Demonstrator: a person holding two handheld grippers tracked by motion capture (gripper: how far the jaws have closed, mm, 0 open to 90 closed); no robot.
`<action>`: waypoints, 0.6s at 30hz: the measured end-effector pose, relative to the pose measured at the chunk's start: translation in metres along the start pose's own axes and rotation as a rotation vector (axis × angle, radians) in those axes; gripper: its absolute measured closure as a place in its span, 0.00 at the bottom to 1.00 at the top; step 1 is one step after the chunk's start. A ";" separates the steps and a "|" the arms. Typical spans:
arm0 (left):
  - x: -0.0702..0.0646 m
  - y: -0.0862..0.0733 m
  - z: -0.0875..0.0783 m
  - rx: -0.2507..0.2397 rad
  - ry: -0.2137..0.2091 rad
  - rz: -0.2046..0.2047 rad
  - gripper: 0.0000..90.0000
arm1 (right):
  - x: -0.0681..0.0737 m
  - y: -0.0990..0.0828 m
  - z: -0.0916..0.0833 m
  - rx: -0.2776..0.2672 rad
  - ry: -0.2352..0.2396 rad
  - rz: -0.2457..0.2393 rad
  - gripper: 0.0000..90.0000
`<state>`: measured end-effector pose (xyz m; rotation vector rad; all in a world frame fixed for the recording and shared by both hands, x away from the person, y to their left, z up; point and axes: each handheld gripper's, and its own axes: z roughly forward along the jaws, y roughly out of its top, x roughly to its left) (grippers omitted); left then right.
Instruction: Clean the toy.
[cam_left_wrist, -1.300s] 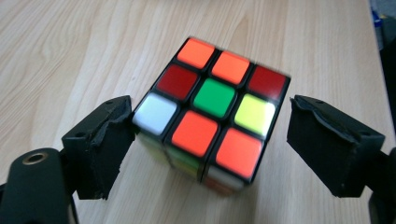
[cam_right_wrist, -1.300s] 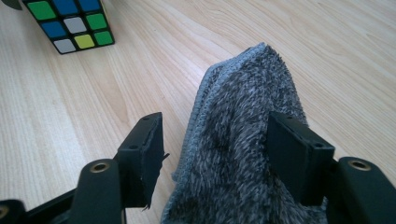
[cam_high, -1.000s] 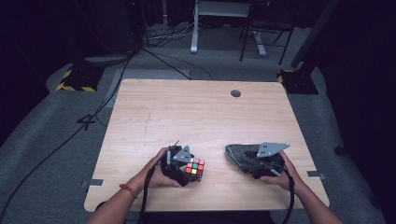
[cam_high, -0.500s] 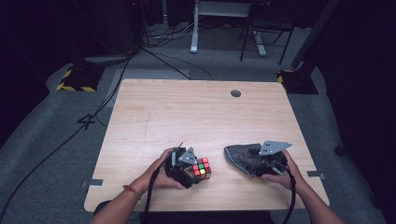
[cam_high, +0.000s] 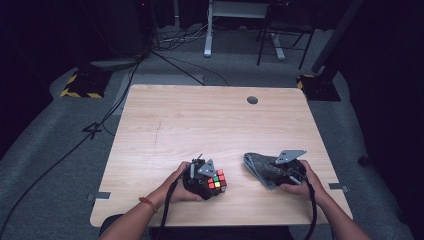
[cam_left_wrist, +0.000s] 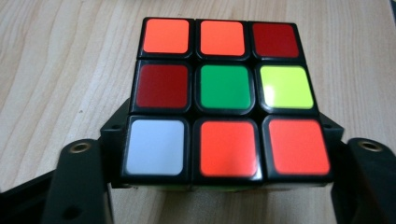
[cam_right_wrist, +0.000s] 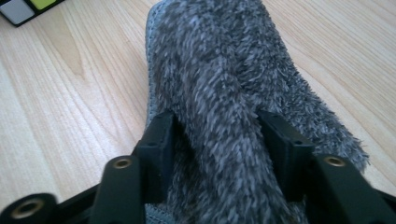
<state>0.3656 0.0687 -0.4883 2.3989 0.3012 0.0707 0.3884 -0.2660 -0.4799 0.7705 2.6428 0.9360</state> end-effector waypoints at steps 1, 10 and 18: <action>0.000 0.000 0.000 0.002 0.002 0.001 0.37 | 0.000 0.000 0.001 -0.002 0.002 0.004 0.62; -0.002 0.011 -0.005 -0.001 0.032 0.037 0.37 | -0.002 0.001 -0.006 -0.056 -0.015 -0.027 0.82; -0.004 0.034 -0.012 -0.042 0.061 0.076 0.37 | 0.003 0.009 -0.027 -0.186 0.029 -0.016 0.83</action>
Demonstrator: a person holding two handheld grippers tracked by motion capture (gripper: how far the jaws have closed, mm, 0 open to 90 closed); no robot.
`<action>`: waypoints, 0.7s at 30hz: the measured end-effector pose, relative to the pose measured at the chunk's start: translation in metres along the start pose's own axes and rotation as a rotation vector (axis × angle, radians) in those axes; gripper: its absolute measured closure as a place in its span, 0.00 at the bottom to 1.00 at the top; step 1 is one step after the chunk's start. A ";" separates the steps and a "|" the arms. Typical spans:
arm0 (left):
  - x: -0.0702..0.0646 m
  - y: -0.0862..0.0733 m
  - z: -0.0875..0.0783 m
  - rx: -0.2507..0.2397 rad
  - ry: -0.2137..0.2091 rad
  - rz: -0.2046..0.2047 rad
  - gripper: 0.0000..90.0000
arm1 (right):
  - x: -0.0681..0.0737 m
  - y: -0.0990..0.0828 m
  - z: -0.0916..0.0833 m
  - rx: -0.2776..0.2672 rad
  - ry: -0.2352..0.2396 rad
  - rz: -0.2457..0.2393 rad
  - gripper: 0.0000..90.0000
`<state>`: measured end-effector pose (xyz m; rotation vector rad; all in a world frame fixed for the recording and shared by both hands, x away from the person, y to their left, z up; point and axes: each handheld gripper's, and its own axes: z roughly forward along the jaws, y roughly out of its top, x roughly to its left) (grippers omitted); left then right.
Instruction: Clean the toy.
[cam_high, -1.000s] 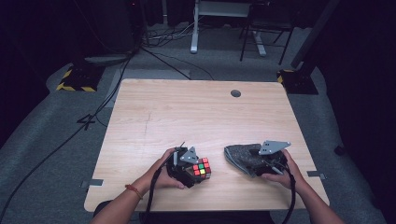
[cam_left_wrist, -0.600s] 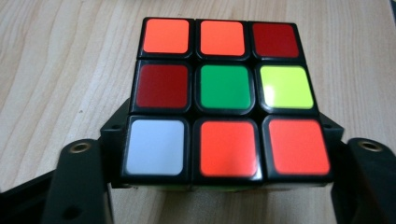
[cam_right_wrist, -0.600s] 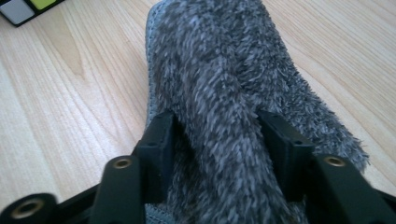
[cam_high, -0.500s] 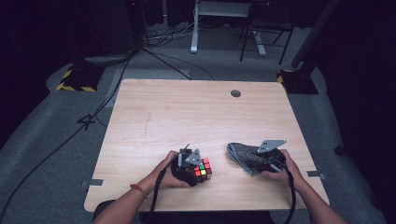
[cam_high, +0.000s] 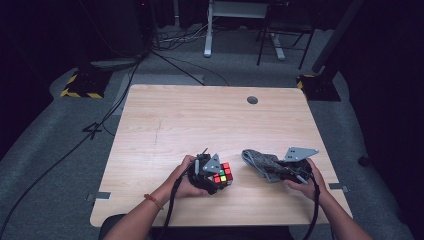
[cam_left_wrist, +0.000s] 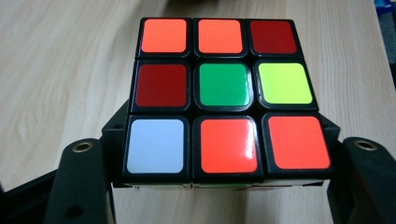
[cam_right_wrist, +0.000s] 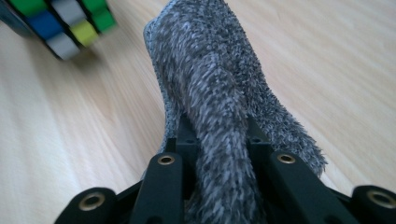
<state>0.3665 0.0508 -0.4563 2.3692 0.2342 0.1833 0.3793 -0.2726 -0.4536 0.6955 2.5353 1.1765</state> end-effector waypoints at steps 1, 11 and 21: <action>-0.001 0.003 0.001 -0.001 0.003 0.013 0.37 | 0.002 0.003 -0.003 -0.020 0.015 0.003 0.83; -0.012 0.023 0.012 0.045 0.037 0.069 0.37 | 0.046 0.036 -0.008 -0.088 0.126 -0.087 0.83; -0.015 0.035 0.024 0.096 0.058 0.085 0.37 | 0.070 0.054 0.006 -0.057 0.167 -0.163 0.83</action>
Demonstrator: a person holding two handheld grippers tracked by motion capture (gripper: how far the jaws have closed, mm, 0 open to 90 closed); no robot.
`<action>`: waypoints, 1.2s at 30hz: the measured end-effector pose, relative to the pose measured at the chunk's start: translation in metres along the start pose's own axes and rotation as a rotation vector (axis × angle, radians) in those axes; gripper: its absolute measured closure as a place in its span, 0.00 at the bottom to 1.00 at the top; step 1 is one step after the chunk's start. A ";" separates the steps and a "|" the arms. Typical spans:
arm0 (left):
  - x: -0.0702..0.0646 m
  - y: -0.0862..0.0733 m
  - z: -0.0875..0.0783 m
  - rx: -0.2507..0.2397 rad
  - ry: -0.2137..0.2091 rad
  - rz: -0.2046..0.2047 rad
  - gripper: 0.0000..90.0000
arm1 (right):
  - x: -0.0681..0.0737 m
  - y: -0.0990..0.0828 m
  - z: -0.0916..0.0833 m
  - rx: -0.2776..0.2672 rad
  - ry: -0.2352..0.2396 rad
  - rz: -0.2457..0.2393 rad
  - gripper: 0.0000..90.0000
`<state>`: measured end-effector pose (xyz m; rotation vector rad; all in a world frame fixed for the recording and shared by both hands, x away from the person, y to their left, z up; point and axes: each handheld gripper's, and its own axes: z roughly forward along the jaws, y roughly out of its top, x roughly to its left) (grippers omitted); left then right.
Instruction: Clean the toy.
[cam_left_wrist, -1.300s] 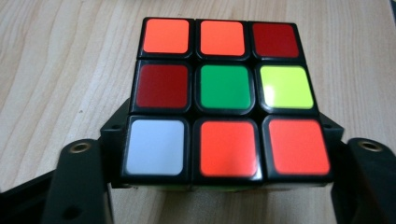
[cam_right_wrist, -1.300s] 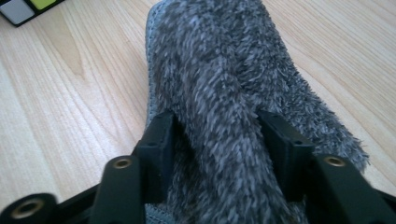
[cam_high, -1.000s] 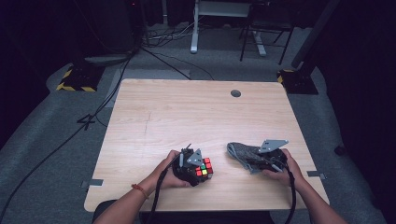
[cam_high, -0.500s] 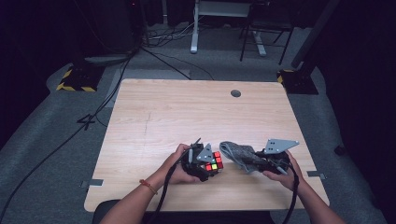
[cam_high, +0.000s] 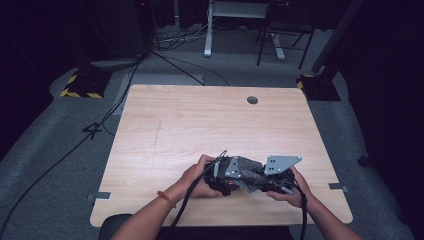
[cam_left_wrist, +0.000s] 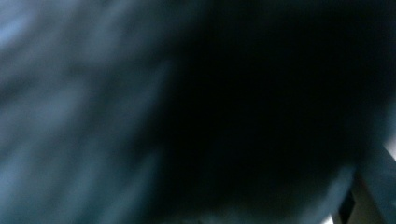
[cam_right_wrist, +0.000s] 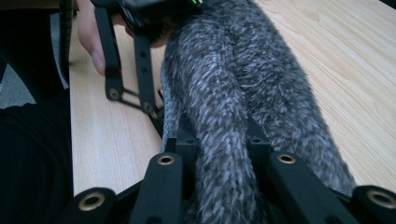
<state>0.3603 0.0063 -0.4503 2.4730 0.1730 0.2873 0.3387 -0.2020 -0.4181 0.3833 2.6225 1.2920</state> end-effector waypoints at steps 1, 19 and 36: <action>0.000 0.001 0.001 0.013 0.003 0.005 0.37 | 0.001 0.001 0.001 0.006 -0.006 -0.008 0.83; -0.006 0.002 -0.002 0.032 0.046 0.059 0.38 | -0.005 0.002 -0.002 0.071 -0.077 -0.048 0.84; -0.004 0.000 -0.007 -0.002 0.022 0.024 0.38 | -0.003 0.006 -0.001 0.073 -0.124 -0.057 0.83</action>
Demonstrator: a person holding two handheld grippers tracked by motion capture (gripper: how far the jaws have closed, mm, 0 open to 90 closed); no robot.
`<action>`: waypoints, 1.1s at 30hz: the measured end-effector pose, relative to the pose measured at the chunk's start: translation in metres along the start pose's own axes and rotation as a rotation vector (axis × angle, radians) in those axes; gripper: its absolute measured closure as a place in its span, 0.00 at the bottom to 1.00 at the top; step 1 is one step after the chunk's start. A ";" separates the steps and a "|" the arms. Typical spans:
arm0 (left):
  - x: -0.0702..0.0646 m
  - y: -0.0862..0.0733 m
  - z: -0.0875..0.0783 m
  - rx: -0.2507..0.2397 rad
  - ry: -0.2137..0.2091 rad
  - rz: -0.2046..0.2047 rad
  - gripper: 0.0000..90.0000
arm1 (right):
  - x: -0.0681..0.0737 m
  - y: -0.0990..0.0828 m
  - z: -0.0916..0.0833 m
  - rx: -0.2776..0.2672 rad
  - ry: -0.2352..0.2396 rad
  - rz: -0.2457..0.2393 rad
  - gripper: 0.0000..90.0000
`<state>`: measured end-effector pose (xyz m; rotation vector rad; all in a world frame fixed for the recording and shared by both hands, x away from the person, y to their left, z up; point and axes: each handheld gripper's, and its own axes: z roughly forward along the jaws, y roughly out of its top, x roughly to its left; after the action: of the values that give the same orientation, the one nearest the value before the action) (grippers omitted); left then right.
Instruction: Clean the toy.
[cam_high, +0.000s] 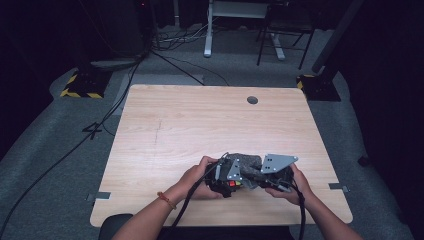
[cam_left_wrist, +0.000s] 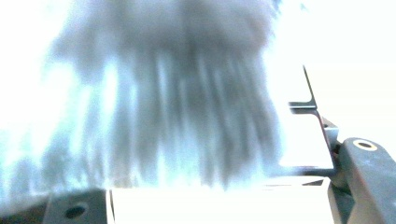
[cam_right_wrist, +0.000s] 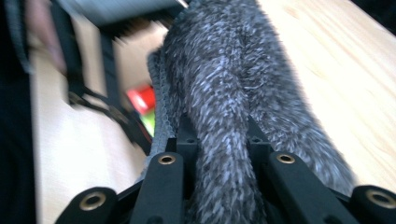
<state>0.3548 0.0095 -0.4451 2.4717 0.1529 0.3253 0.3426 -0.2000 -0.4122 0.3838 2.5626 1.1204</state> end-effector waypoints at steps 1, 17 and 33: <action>0.001 0.000 -0.002 -0.009 -0.001 -0.004 0.38 | -0.003 -0.002 -0.001 0.004 -0.009 0.007 0.83; -0.003 0.003 0.003 0.015 0.024 0.000 0.38 | 0.019 0.011 0.005 -0.038 0.057 -0.061 0.83; 0.006 -0.005 -0.022 -0.119 -0.003 -0.041 0.38 | -0.011 -0.019 -0.010 -0.088 0.040 0.083 0.83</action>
<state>0.3550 0.0275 -0.4300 2.3485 0.1781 0.3045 0.3470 -0.2233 -0.4185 0.4538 2.5417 1.2771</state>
